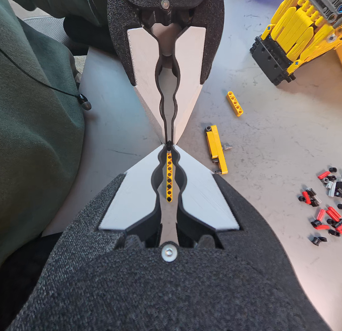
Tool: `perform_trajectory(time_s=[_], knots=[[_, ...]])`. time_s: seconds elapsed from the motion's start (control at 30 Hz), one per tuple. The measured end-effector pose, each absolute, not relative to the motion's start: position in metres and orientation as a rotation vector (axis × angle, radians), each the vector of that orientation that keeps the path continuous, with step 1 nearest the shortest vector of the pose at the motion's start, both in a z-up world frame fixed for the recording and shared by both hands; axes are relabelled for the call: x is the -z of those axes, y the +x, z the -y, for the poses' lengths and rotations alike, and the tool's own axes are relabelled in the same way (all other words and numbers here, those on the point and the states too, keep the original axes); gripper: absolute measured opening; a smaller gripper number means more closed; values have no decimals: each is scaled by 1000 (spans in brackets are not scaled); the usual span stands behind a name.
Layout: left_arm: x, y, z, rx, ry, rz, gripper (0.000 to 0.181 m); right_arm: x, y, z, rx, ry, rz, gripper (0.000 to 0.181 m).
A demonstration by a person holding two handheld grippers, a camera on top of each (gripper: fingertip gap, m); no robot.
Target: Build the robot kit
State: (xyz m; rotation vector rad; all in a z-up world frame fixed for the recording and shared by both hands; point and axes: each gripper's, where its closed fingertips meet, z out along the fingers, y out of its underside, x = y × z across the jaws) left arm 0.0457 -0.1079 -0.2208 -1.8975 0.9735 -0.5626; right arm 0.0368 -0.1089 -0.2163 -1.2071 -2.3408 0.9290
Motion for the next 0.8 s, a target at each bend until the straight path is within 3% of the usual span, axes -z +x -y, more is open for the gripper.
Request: perform_trajectory(time_s=[0.1, 0.17, 0.23, 0.47, 0.8], knots=[[228, 45, 109, 596, -1943, -970, 4, 224, 38, 109, -876, -1252, 2400, 3], [240, 40, 110, 565, -2004, -989, 17, 236, 42, 105, -733, -1246, 2504, 3], [248, 41, 113, 592, -2042, -1005, 19, 245, 43, 107, -642, -1235, 2581, 3], [264, 40, 110, 525, -2120, -1031, 7, 257, 41, 104, -423, -1169, 2718, 3], [265, 37, 108, 593, -2154, -987, 7, 257, 37, 104, -390, -1112, 2739, 3]])
